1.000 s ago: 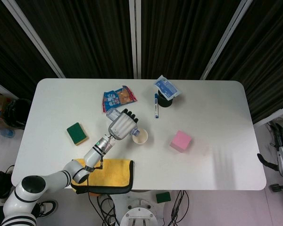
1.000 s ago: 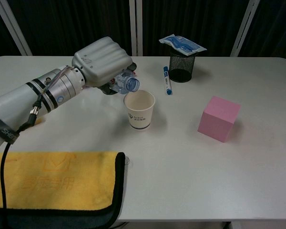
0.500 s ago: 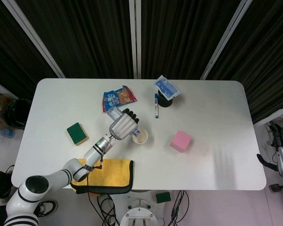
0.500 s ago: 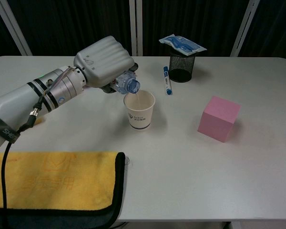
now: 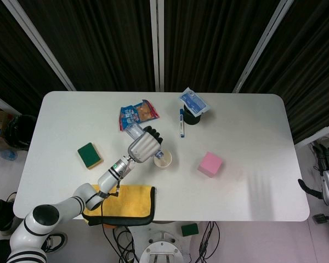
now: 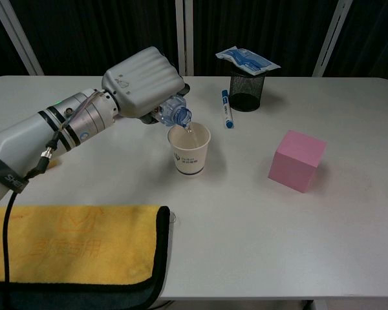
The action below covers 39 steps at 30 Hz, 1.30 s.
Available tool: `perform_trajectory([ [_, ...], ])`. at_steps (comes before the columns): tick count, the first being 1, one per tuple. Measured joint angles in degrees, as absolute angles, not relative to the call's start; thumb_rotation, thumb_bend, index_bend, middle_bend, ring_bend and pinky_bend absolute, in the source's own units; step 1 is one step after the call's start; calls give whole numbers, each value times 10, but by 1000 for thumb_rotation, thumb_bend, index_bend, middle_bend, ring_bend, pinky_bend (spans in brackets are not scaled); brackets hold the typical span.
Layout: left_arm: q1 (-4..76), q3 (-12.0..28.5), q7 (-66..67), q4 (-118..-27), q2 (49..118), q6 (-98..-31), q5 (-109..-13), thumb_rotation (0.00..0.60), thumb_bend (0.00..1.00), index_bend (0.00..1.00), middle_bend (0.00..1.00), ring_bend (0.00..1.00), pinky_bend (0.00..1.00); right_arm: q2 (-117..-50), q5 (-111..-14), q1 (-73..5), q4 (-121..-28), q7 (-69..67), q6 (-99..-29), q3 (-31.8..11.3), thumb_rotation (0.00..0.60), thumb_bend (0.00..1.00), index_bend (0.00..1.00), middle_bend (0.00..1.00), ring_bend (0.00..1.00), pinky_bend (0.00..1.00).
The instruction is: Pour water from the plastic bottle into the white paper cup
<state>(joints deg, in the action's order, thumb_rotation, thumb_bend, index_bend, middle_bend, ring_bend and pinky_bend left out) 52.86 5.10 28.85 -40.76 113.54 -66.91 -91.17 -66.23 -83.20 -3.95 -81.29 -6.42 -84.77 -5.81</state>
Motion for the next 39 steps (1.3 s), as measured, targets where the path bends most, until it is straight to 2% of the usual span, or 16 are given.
perform_trajectory([
  [19,528,59,263,-400,1140,-676,-906,600,366,824,811,606,531,-663,-831,-41,-817,-58,-845,-58,558,178,0,0,0,0],
  [32,514,104,175,-441,1152,-676,-853,600,369,829,817,607,523,-664,-823,-44,-813,-68,-833,-59,557,178,0,0,0,0],
  [39,502,122,124,-508,1141,-679,-831,600,369,829,817,607,524,-665,-822,-46,-810,-74,-826,-58,556,179,0,0,0,0],
])
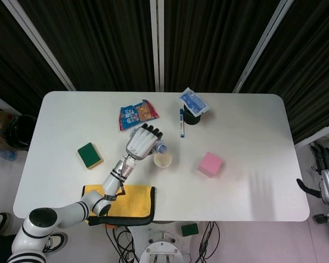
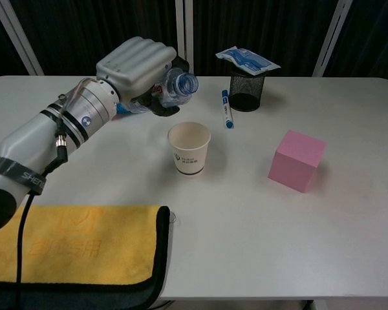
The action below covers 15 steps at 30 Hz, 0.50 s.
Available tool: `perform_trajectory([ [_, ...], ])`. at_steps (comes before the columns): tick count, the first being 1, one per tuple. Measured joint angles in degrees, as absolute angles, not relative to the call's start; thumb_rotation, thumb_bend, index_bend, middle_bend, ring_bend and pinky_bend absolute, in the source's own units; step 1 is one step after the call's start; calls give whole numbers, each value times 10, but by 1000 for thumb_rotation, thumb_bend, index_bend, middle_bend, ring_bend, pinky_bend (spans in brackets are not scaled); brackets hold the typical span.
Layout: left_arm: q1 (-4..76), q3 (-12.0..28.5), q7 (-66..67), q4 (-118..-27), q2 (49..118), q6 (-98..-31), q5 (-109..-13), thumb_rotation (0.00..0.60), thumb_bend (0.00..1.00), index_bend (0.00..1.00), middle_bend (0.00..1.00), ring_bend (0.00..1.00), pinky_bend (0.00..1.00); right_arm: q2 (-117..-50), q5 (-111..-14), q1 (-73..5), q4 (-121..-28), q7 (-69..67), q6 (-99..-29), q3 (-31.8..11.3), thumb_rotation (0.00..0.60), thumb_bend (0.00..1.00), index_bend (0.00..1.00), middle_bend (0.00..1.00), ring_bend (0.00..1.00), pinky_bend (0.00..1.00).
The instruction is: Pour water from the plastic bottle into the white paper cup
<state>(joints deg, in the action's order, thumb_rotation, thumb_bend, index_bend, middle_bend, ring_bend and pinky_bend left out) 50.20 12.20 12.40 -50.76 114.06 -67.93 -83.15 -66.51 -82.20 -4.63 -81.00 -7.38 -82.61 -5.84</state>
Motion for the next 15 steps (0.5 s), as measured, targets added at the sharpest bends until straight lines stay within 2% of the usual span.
perform_trajectory([
  [9,462,154,22,-652,1096,-651,-754,600,369,830,817,607,532,-666,-823,-50,-812,-69,-821,-58,556,179,0,0,0,0],
  [15,432,174,-56,-705,1067,-626,-707,600,374,830,817,608,540,-666,-824,-53,-815,-66,-817,-57,556,179,0,0,0,0],
])
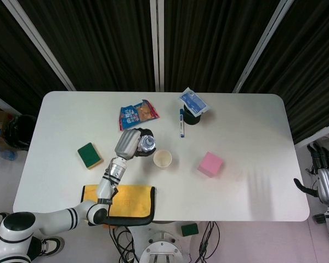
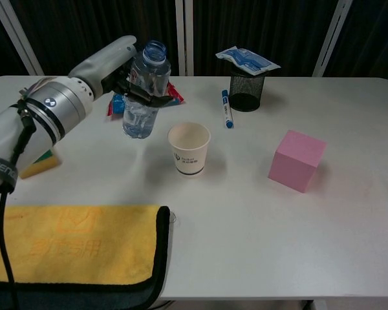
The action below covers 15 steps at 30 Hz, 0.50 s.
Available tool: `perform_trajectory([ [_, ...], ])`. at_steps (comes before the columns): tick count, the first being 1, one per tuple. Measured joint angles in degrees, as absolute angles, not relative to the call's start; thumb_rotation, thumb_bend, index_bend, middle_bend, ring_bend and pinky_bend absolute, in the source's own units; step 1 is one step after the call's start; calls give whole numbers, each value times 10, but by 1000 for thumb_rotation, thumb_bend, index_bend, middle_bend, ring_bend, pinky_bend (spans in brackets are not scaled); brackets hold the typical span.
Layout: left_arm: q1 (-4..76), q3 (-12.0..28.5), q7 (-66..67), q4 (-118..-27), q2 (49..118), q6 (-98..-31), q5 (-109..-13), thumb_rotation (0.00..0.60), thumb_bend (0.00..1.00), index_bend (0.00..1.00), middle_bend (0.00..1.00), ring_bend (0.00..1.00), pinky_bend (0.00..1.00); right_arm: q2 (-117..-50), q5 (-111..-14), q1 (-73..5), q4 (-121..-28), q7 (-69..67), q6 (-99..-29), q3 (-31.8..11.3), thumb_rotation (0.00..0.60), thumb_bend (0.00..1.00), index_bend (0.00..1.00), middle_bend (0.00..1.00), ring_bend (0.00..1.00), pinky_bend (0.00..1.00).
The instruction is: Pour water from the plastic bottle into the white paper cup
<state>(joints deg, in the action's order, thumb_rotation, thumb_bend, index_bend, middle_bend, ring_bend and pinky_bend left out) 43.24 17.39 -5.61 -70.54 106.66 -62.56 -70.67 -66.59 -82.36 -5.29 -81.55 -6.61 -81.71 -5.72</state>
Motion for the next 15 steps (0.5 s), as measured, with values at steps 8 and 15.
perform_trajectory([
  [8,395,172,-172,-717,1047,-614,-698,600,368,829,804,601,537,-664,-826,-53,-822,-62,-819,-56,557,178,0,0,0,0],
  [15,370,151,-249,-641,1074,-642,-730,600,368,826,804,602,537,-661,-827,-52,-830,-57,-821,-54,557,179,0,0,0,0],
])
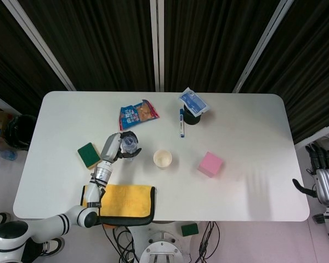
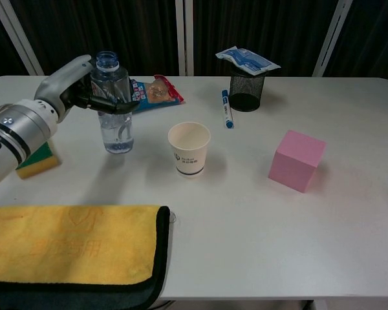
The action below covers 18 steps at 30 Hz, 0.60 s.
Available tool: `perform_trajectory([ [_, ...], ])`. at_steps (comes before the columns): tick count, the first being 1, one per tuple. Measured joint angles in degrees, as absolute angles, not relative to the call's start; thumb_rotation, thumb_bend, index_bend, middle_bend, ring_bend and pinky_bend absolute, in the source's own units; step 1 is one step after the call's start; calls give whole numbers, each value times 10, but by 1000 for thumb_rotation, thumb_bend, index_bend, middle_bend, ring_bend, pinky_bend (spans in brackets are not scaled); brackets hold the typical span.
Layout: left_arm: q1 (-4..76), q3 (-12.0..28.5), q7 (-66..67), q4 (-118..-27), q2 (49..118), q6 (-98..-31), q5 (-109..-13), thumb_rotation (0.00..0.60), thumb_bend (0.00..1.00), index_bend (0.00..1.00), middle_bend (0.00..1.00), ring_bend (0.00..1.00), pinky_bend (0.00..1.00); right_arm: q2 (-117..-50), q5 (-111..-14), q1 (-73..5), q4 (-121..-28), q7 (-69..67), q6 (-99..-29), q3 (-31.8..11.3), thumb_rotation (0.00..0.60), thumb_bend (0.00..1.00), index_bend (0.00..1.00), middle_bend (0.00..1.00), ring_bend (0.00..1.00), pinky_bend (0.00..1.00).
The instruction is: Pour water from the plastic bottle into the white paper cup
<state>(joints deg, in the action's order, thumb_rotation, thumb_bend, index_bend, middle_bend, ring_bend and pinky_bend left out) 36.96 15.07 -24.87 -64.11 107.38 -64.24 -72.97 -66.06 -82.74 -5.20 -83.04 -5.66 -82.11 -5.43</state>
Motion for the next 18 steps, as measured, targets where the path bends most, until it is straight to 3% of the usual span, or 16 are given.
perform_trajectory([
  [11,352,129,-345,-546,1122,-665,-767,600,367,779,760,560,483,-662,-829,-54,-839,-51,-817,-52,556,176,0,0,0,0],
  [18,351,127,-377,-503,1140,-672,-781,600,358,617,701,524,452,-663,-830,-54,-837,-54,-820,-52,557,176,0,0,0,0],
])
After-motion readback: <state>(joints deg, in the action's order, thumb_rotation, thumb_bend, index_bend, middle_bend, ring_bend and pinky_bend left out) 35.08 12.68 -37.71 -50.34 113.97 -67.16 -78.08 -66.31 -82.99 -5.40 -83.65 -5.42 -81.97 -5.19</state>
